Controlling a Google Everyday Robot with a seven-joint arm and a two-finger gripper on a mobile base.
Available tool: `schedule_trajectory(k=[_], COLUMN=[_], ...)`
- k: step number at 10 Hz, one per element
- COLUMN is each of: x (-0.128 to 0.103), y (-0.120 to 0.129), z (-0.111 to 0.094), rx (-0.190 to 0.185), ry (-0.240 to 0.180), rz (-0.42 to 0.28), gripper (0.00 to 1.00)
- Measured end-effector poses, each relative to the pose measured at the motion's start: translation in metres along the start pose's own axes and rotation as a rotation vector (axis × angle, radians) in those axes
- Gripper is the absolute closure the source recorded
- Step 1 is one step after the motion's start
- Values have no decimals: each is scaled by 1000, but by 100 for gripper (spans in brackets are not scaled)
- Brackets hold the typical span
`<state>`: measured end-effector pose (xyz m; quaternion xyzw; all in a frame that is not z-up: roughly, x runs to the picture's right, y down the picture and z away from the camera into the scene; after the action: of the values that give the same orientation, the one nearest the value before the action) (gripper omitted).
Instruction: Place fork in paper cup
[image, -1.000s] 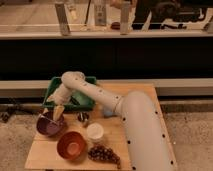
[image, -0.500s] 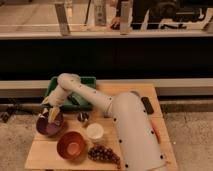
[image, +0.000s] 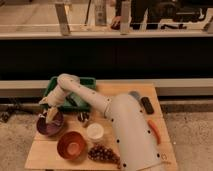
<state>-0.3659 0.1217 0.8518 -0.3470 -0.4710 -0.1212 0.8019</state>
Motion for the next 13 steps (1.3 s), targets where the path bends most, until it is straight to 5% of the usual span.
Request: schedule_trajectory(k=[5, 13], x=[-9, -14], y=[1, -6], z=[-6, 21], rx=[36, -38], ry=[-31, -77], rz=[-23, -24], gripper=[20, 22])
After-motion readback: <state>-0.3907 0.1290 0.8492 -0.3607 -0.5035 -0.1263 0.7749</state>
